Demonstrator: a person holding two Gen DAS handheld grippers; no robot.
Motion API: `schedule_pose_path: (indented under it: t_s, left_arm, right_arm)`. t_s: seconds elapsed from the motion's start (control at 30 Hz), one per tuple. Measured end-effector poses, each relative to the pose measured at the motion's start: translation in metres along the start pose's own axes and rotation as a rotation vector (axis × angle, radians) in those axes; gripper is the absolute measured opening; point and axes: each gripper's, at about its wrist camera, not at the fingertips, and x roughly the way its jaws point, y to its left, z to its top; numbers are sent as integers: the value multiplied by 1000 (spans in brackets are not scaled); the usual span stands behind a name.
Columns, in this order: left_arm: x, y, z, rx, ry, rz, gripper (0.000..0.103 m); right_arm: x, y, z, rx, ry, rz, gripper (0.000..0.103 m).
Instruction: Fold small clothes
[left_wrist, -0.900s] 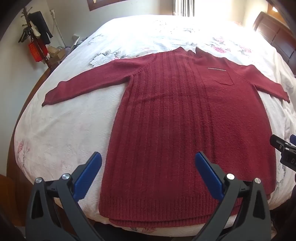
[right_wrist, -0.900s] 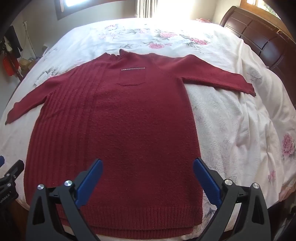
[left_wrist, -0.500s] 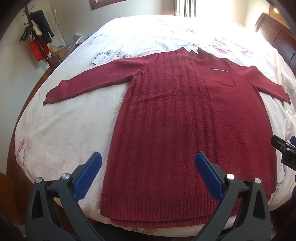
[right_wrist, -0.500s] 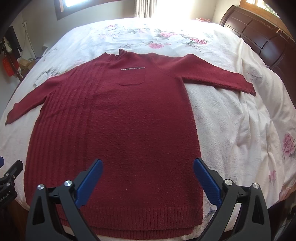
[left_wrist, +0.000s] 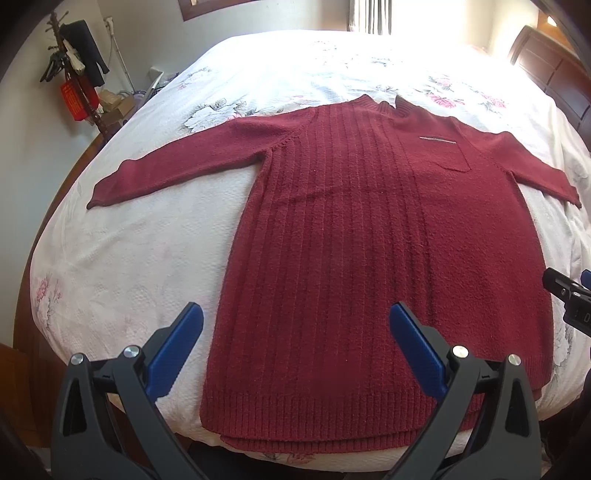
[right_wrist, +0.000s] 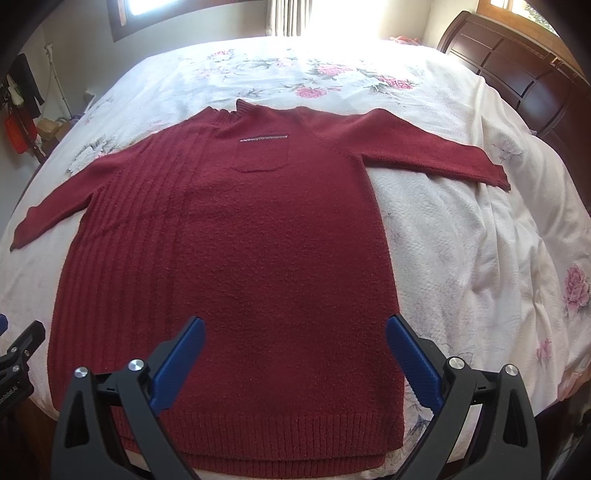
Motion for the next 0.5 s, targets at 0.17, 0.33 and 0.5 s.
schedule_pose_path:
  t_s: [0.17, 0.33, 0.5]
  left_arm:
    - [0, 0, 0, -1, 1, 2, 100]
    - [1, 1, 0, -2, 3, 4, 100]
    - [1, 1, 0, -2, 3, 3, 100]
  right_arm:
    - [-1, 2, 0, 3, 3, -2, 99]
    - [-1, 2, -1, 3, 3, -1, 99]
    - [-1, 2, 0, 2, 4, -3, 99]
